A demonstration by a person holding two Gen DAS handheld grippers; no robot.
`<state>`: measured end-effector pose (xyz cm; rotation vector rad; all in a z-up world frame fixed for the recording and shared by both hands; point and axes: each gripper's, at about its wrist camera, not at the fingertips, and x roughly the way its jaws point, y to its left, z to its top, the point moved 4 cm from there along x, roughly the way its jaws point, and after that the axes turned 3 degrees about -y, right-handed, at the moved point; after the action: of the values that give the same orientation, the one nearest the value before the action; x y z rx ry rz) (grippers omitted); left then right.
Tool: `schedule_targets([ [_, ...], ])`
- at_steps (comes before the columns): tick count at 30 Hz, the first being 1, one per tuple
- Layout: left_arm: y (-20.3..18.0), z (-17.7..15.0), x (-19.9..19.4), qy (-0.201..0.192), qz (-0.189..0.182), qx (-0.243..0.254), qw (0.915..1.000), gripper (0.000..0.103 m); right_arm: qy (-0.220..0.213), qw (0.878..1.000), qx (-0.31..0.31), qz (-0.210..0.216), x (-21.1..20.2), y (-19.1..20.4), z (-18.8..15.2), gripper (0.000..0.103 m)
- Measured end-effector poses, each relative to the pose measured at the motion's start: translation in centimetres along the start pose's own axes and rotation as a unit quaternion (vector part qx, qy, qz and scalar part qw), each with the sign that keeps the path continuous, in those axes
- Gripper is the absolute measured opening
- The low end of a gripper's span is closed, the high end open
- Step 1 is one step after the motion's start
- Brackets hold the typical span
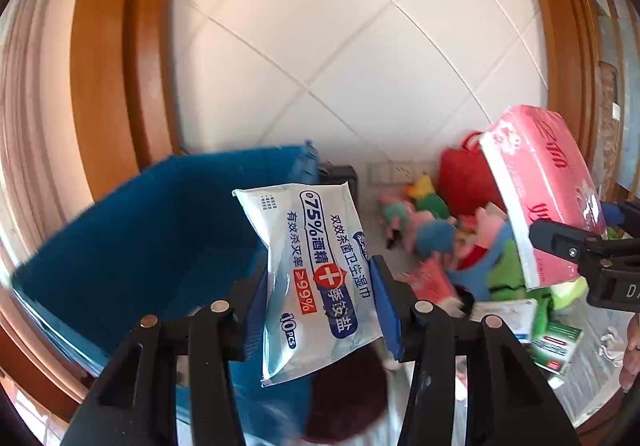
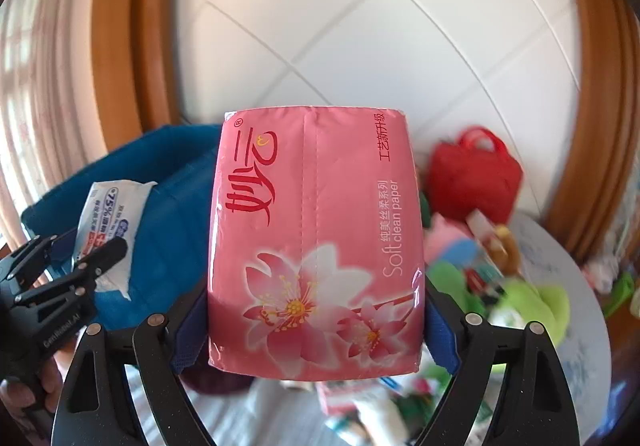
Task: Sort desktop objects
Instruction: 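Carry both packs over the crate and open both tools to drop them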
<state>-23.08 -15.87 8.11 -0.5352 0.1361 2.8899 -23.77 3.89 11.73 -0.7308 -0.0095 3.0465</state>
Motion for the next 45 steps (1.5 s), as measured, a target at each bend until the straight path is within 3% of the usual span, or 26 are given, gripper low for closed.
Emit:
schedule_targets([
  [6, 11.0, 3.4, 1.8, 0.003, 0.032, 0.009, 0.9994, 0.047, 0.009, 0.999, -0.015, 0.038, 4.8, 12.0, 6.3, 0.089],
  [8, 14.6, 4.3, 3.1, 0.013, 0.046, 0.013, 0.9988, 0.047, 0.013, 0.999, -0.012, 0.046, 5.7, 13.7, 7.2, 0.089],
  [10, 17.7, 5.0, 4.7, 0.025, 0.059, 0.014, 0.9979, 0.047, 0.035, 0.998, -0.006, 0.059, 9.4, 18.5, 9.5, 0.089],
  [15, 24.3, 6.5, 10.0, 0.088, 0.073, 0.013, 0.9933, 0.047, 0.117, 0.99, 0.011, 0.081, 17.5, 24.9, 11.1, 0.089],
  [18, 27.2, 6.4, 14.0, 0.15, 0.079, 0.016, 0.9853, 0.047, 0.145, 0.987, 0.008, 0.071, 20.0, 26.5, 10.7, 0.089],
  [19, 28.2, 6.3, 14.8, 0.167, 0.08, 0.016, 0.9826, 0.047, 0.162, 0.986, -0.011, 0.045, 21.9, 27.6, 10.2, 0.089],
  [26, 30.0, 3.9, 20.2, 0.257, 0.051, 0.005, 0.965, 0.047, 0.185, 0.98, -0.065, -0.02, 24.8, 28.3, 7.3, 0.089],
  [30, 28.9, 2.6, 21.0, 0.28, 0.035, 0.013, 0.9594, 0.047, 0.2, 0.977, -0.069, -0.038, 24.8, 28.3, 6.1, 0.089],
  [35, 28.5, 1.3, 21.9, 0.292, 0.026, 0.02, 0.9558, 0.048, 0.194, 0.975, -0.088, -0.063, 25.2, 28.2, 6.0, 0.089],
  [41, 28.3, 1.8, 21.6, 0.279, 0.034, 0.023, 0.9593, 0.069, 0.176, 0.977, -0.098, -0.075, 25.0, 28.0, 6.3, 0.09],
  [45, 28.6, 2.3, 21.0, 0.271, 0.038, 0.018, 0.9617, 0.07, 0.163, 0.979, -0.099, -0.077, 24.6, 27.9, 6.5, 0.092],
])
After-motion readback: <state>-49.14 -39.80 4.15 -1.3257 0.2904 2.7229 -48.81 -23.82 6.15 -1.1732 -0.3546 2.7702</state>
